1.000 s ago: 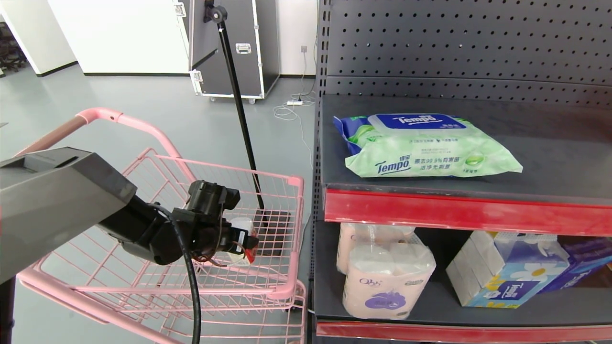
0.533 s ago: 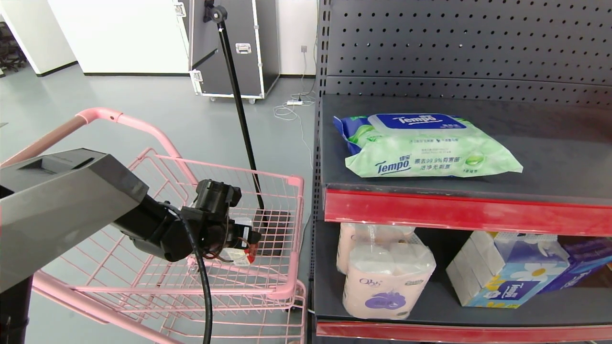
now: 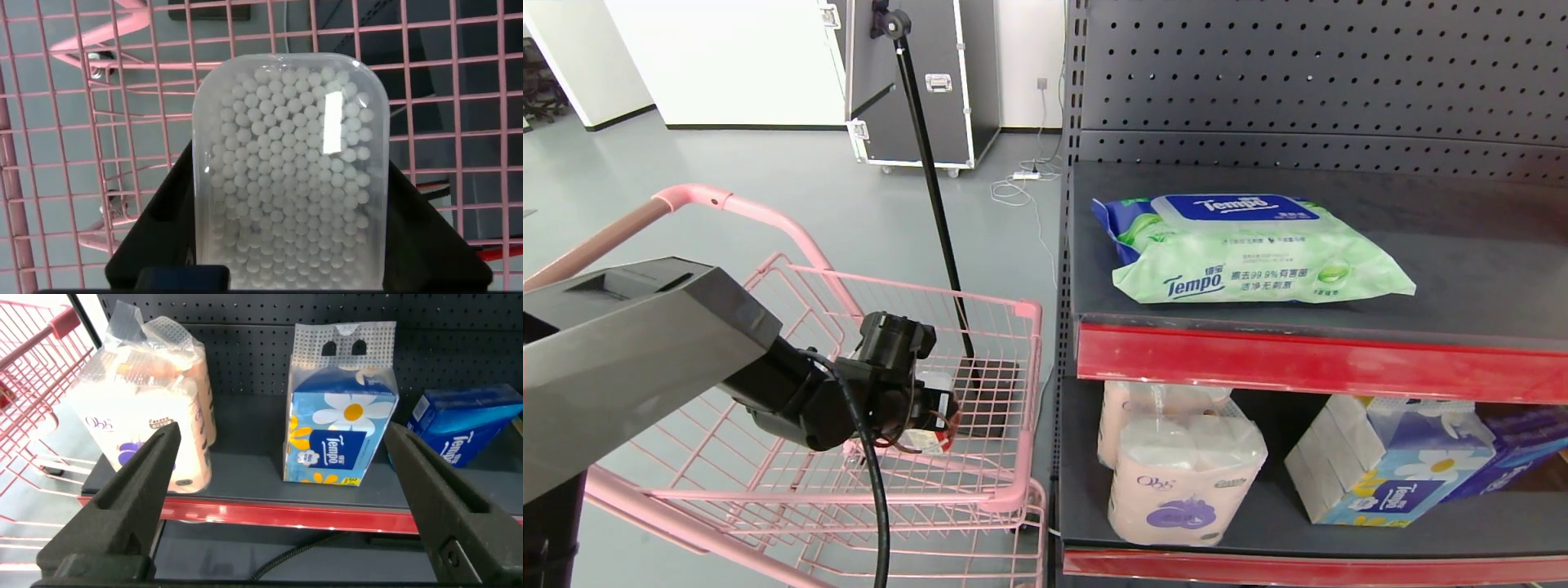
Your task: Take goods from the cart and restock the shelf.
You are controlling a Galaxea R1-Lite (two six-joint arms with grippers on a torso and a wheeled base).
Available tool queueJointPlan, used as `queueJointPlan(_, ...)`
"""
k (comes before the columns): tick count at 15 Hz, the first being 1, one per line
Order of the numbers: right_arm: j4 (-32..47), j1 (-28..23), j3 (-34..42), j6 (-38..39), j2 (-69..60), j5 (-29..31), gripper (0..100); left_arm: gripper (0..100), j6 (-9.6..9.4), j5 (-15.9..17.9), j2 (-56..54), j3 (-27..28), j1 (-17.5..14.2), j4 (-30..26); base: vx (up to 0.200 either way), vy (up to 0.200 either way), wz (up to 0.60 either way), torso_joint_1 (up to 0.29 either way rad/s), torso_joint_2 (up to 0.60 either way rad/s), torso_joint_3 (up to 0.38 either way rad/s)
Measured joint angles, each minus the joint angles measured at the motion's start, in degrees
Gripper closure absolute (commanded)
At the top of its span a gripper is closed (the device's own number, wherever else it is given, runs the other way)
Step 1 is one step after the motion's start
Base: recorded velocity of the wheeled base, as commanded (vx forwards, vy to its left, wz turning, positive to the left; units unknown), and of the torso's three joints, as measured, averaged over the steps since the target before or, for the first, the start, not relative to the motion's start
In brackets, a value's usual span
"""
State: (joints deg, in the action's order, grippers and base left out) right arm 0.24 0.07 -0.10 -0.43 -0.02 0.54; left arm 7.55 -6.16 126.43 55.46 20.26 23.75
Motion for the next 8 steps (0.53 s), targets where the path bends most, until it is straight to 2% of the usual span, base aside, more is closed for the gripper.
queueJointPlan(6,0.00,0.00,0.00,0.00,0.00,0.00,0,100,0.63,0.22,-4.62,0.06,-0.65,-1.99,0.000,0.000,0.00,0.000,0.00,0.000)
queueJointPlan(8,0.00,0.00,0.00,0.00,0.00,0.00,0,100,1.51,0.22,-8.35,-0.20,-1.27,-3.06,0.000,0.000,0.00,0.000,0.00,0.000)
